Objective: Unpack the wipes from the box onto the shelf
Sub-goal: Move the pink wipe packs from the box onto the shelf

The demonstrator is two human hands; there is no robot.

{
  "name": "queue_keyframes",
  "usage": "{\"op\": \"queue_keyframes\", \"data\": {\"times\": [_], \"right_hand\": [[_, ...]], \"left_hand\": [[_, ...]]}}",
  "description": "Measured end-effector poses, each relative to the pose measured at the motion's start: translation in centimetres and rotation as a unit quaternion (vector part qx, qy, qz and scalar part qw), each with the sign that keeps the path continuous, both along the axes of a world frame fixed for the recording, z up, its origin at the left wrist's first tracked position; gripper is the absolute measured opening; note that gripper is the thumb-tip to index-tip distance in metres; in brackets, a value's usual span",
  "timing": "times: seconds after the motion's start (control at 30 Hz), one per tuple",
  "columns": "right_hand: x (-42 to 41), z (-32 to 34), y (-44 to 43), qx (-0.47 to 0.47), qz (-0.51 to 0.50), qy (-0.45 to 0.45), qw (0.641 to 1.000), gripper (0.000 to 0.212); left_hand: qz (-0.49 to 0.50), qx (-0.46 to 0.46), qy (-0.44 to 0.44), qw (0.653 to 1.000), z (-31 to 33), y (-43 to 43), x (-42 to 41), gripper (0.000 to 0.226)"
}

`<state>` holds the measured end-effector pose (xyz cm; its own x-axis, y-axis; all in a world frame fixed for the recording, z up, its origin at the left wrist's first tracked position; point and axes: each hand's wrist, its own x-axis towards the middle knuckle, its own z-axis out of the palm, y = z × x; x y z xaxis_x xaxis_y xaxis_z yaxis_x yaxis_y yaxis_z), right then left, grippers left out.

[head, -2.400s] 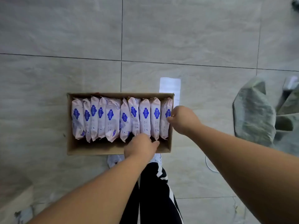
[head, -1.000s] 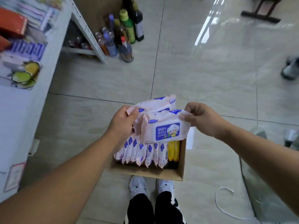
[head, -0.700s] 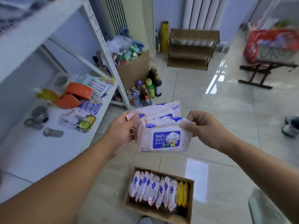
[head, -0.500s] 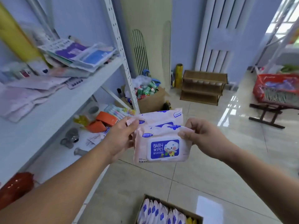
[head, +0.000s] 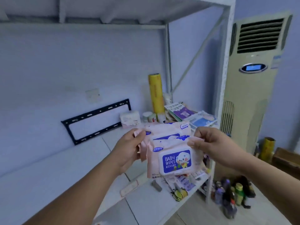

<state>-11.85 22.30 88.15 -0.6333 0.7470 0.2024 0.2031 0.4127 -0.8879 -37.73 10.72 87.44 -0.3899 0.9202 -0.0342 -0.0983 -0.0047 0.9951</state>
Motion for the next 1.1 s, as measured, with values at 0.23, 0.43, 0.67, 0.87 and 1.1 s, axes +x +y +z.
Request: {"op": "queue_keyframes", "data": {"times": [0.23, 0.43, 0.67, 0.87, 1.1], "right_hand": [[-17.8, 1.2, -7.4, -0.028, 0.106, -0.001, 0.994, 0.034], [-31.9, 0.4, -16.6, -0.058, 0.179, -0.008, 0.982, 0.031], [-42.8, -2.9, -24.2, -0.095, 0.237, -0.030, 0.966, 0.030], [-49.1, -6.0, -25.4, -0.117, 0.261, -0.059, 0.956, 0.026], [-57.4, -9.2, -23.0, -0.145, 0.270, -0.056, 0.950, 0.026]], "left_hand": [[0.099, 0.016, -0.012, 0.995, 2.0, -13.6, -13.8, 0.019], [0.182, 0.016, -0.021, 0.983, 1.1, -26.1, -24.4, 0.017], [0.242, 0.029, -0.073, 0.967, -2.3, -35.2, -33.3, 0.017], [0.272, 0.031, -0.103, 0.956, -4.7, -36.5, -37.6, 0.018], [0.313, 0.002, -0.089, 0.945, -6.8, -34.6, -44.1, 0.011]]}}
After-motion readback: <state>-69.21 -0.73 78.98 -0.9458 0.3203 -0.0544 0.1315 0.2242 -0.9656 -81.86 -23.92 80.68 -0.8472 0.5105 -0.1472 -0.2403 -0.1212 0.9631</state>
